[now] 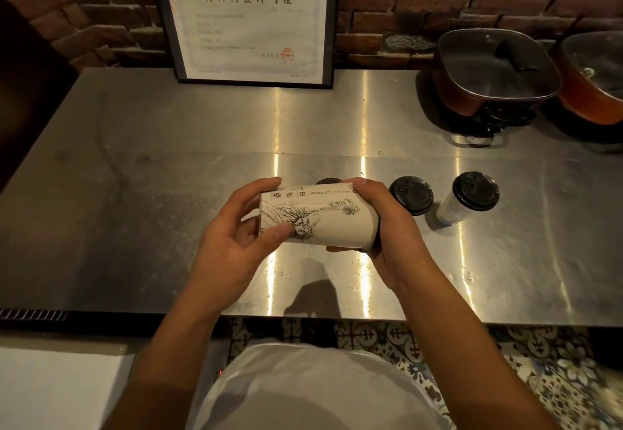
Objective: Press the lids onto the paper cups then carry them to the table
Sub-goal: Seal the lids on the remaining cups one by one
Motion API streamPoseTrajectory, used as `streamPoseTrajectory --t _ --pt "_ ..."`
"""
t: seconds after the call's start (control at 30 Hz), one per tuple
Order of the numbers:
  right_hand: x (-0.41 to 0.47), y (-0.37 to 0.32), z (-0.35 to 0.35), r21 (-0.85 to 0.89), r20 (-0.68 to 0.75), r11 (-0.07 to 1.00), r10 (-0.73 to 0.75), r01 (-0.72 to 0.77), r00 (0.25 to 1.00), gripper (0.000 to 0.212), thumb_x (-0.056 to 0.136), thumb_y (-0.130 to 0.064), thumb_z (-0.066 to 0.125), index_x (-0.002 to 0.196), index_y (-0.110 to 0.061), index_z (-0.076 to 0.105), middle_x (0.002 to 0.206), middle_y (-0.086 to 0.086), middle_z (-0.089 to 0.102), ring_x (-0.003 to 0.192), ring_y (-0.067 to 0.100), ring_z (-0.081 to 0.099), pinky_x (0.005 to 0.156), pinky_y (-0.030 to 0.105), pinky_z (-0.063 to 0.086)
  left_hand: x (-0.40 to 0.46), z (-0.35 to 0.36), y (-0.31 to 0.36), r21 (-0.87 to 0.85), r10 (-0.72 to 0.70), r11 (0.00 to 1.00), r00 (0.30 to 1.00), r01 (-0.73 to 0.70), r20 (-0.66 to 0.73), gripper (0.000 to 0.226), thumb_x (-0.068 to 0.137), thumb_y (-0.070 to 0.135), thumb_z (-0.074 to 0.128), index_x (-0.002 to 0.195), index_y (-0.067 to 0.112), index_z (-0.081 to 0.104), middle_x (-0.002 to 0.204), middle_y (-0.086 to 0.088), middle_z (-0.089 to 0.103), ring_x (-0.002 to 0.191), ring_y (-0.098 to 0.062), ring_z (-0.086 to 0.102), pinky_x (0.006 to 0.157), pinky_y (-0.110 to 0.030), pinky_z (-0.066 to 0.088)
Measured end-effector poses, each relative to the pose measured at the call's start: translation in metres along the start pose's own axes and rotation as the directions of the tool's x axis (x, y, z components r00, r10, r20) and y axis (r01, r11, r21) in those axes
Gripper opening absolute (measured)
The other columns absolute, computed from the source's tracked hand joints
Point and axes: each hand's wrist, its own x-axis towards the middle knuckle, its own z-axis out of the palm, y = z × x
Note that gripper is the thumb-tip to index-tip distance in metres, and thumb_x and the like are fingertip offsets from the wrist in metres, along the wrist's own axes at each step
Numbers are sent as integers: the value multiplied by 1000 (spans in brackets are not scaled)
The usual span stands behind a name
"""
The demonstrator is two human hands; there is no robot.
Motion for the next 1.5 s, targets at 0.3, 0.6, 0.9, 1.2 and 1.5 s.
streamPoseTrajectory --t 0.3,0.6,0.9,1.2,1.5 --pt "-7 17 -1 -419 218 628 -631 656 744 53 83 -38 64 131 -17 57 128 7 62 117 25 63 95 46 56 8 9 -4 62 -317 945 945 322 -88 64 94 65 36 123 14 61 85 -23 74 57 -38 71 47 -33 58" --pt "9 -2 -6 -86 49 996 -33 37 998 53 75 -49 65 119 -20 69 108 13 72 91 28 68 67 39 54 4 0 -3 87 -15 996 999 12 31 49 81 25 77 126 31 59 116 17 71 105 -9 71 81 -19 57" --pt "3 7 -11 -362 246 610 -667 705 704 52 83 -37 66 132 -20 56 118 6 61 106 28 64 80 43 60 10 9 -4 108 -264 959 964 262 8 48 102 57 33 127 22 55 96 -19 68 54 -37 66 45 -37 57" --pt "8 -9 -5 -159 114 965 -193 209 975 36 81 -45 62 114 -31 68 113 6 72 95 20 67 61 26 49 13 8 2 99 -78 993 995 71 62 45 85 28 78 123 33 56 110 20 67 109 -12 69 74 -23 60" --pt "-2 6 3 -318 203 709 -598 630 776 46 83 -41 63 125 -24 59 121 1 63 108 20 64 82 34 59 15 19 2 43 -210 975 967 219 -146 47 102 56 41 114 15 60 84 -13 72 51 -31 66 40 -31 53"
